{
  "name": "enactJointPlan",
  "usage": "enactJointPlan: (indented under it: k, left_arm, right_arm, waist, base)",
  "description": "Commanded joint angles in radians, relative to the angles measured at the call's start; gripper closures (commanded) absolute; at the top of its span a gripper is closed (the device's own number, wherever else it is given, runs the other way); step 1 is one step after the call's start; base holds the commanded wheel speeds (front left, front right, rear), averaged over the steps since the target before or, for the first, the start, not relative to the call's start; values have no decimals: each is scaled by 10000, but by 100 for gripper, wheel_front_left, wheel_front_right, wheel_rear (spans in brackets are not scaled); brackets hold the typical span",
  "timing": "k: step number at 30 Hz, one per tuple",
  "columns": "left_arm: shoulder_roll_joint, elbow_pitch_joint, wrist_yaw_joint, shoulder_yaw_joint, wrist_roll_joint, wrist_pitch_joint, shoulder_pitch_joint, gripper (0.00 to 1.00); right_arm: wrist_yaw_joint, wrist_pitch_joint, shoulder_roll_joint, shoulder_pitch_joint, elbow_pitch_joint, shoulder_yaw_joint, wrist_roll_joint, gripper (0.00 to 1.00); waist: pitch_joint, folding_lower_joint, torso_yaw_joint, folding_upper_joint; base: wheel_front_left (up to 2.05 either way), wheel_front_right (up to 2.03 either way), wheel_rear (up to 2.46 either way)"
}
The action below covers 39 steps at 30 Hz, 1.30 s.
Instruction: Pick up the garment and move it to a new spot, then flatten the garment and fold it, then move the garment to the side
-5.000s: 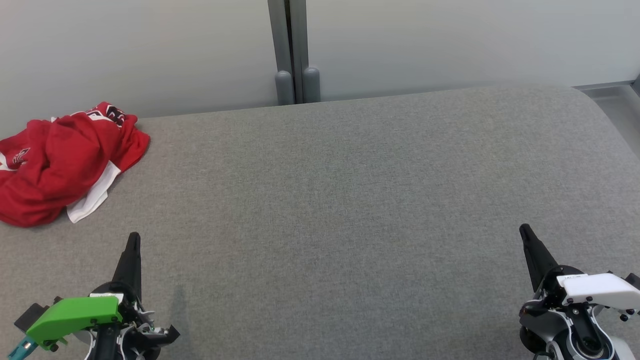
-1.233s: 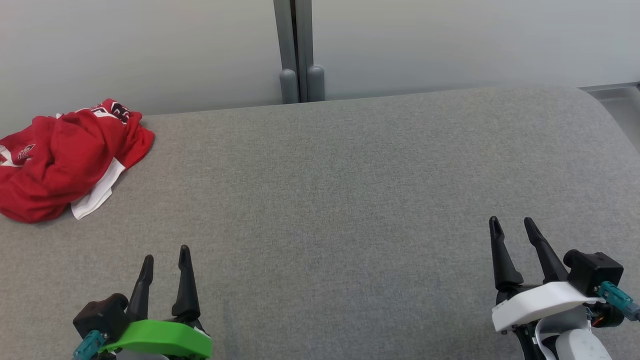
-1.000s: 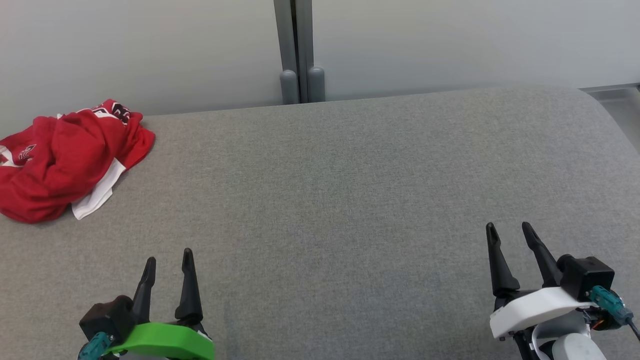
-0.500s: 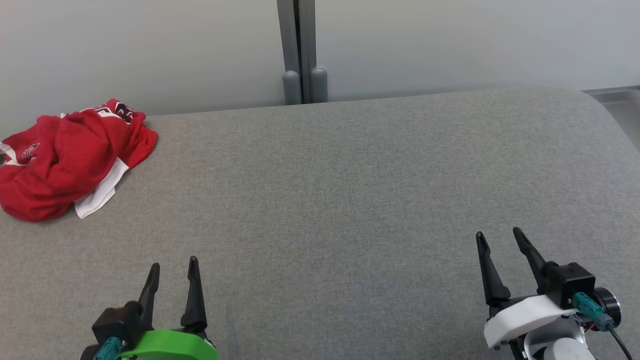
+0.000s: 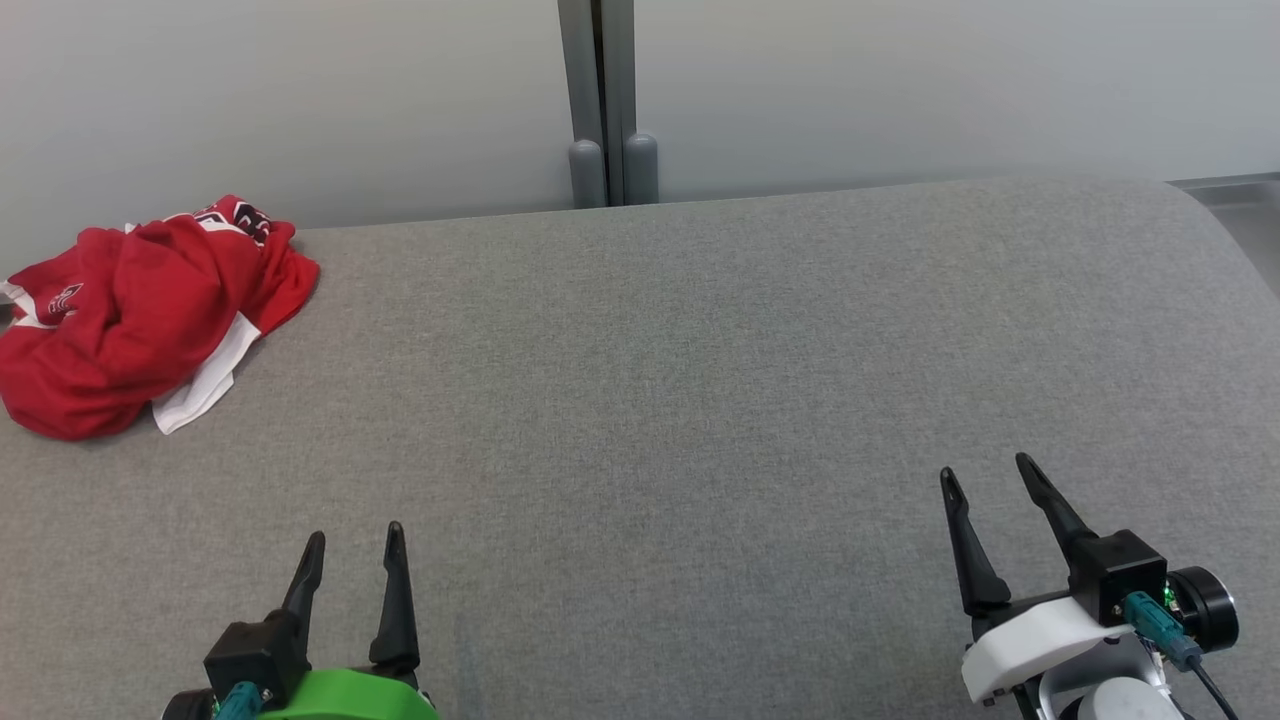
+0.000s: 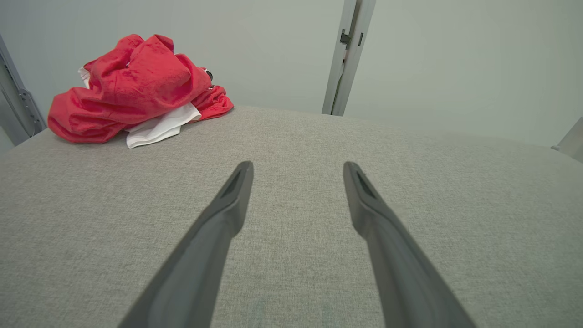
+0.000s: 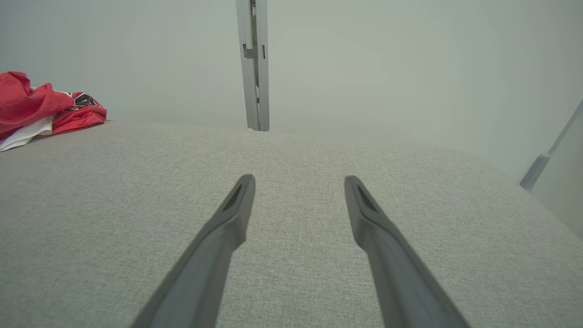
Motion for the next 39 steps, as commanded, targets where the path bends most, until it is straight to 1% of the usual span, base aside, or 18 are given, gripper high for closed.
enactJointPlan:
  k: [1,18,23,27,29,39]
  left_arm:
    - [75,3,-4,-9,62,-68,110,0]
    - [73,40,55,16,-37,-59,111,0]
    - [74,64,52,-34,-56,-59,36,0]
    - [72,43,44,-5,-24,-59,-65,0]
    - [72,5,35,-27,3,-59,-127,0]
    - [69,-243,85,112,107,-59,-71,0]
  right_arm:
    - [0,-58,-56,6,2,16,-85,0]
    - [0,-58,-55,28,-92,9,49,0]
    - [0,-58,-53,46,-120,-55,60,0]
    - [1,-57,-52,87,-161,-97,56,0]
    - [1,-57,-50,133,-182,-153,52,0]
    - [-4,-57,-50,132,-181,-73,126,0]
  waist:
    - [0,0,3,0]
    - [28,0,4,0]
    - [32,0,151,0]
    - [27,0,501,0]
    - [21,0,803,0]
    - [3,0,2586,0]
  base:
    - [0,0,0]
    - [0,0,0]
    - [0,0,0]
    - [0,0,0]
    - [0,0,0]
    - [0,0,0]
